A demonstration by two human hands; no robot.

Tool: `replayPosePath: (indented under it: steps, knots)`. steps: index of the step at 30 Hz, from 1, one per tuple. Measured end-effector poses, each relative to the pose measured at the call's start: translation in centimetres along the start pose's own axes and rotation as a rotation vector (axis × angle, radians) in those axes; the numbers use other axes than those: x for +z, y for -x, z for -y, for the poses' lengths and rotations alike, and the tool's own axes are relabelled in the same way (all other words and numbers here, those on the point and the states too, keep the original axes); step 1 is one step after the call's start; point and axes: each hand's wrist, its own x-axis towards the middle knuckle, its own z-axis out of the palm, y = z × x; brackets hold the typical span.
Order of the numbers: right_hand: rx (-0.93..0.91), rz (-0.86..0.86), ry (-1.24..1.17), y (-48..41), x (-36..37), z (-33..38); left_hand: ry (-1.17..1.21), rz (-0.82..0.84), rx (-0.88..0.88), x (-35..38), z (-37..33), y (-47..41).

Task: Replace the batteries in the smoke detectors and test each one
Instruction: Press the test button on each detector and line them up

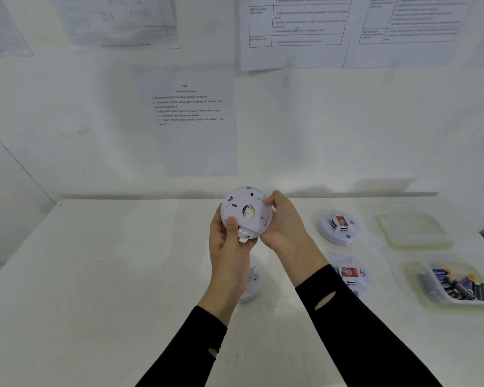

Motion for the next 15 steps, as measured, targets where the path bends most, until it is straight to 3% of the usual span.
replayPosePath:
  steps: [10, 13, 15]
  knots:
    - [-0.079, 0.148, 0.058, -1.4, -1.2, -1.0, 0.039, -0.064, -0.061, -0.4, -0.3, -0.6]
    - [-0.193, 0.086, 0.064, -1.3, -2.1, -0.8, -0.017, -0.008, -0.107, -1.1, -1.1, -1.3]
    - [-0.303, 0.147, 0.2, -0.6, -2.3, -0.6, -0.064, 0.027, -0.148, -1.6, -1.9, -1.9]
